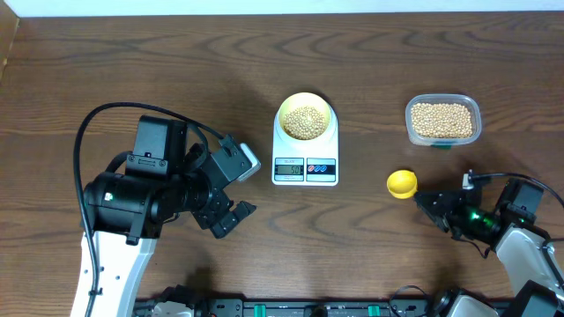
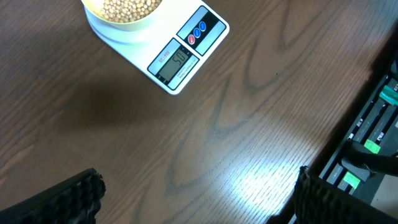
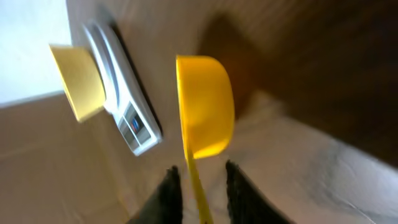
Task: Scoop item into bowl and weigh 50g on scale
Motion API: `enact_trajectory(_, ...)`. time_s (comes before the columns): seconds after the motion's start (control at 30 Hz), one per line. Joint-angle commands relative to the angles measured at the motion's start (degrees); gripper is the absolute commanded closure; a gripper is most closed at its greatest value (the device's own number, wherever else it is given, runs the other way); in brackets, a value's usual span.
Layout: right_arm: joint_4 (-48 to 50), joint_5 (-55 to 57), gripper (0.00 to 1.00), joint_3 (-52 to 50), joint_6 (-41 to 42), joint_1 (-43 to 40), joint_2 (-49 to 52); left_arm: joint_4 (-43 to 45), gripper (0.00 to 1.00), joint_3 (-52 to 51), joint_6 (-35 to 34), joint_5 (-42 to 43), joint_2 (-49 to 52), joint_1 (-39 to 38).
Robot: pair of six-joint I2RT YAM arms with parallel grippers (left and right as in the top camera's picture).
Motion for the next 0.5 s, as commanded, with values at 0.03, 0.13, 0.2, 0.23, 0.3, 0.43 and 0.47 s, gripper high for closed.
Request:
enact_trajectory(0.03,-0.3,10.9,0.31,-0.2,-6.8,-0.4,-0.4,-0.2,0.01,1.0,1.0,0.1,-0.3,0.2)
enact_trajectory(0.13,0.3,26.7,0.01,1.0,-7.0,-0.4,-0.5,-0.2,0.01,1.0,1.0,0.1,-0.3,0.2)
enact_trajectory(0.2,-0.8,32.0,0.01,2.3,-8.0,-0.4,-0.8,-0.2,0.01,1.0,1.0,0.1,-0.3,0.2)
enact_trajectory(0.23,-2.2,34.8,0.01,3.4,-8.3,-0.4,-1.3,-0.2,0.01,1.0,1.0,0.1,-0.3,0.2)
enact_trajectory(0.3,-5.9,39.6,0.01,6.3,-8.3,-0.4,-2.7,-0.2,0.01,1.0,1.0,0.1,-0.3,0.2)
enact_trajectory(0.43,-15.8,36.5,0.01,13.4,-8.4,-0.4,-8.2,-0.2,0.01,1.0,1.0,0.1,-0.3,0.2)
enact_trajectory(0.47,-18.3,32.9,0.01,15.0,-9.3,-0.4,-9.5,-0.2,0.01,1.0,1.0,0.1,-0.3,0.2)
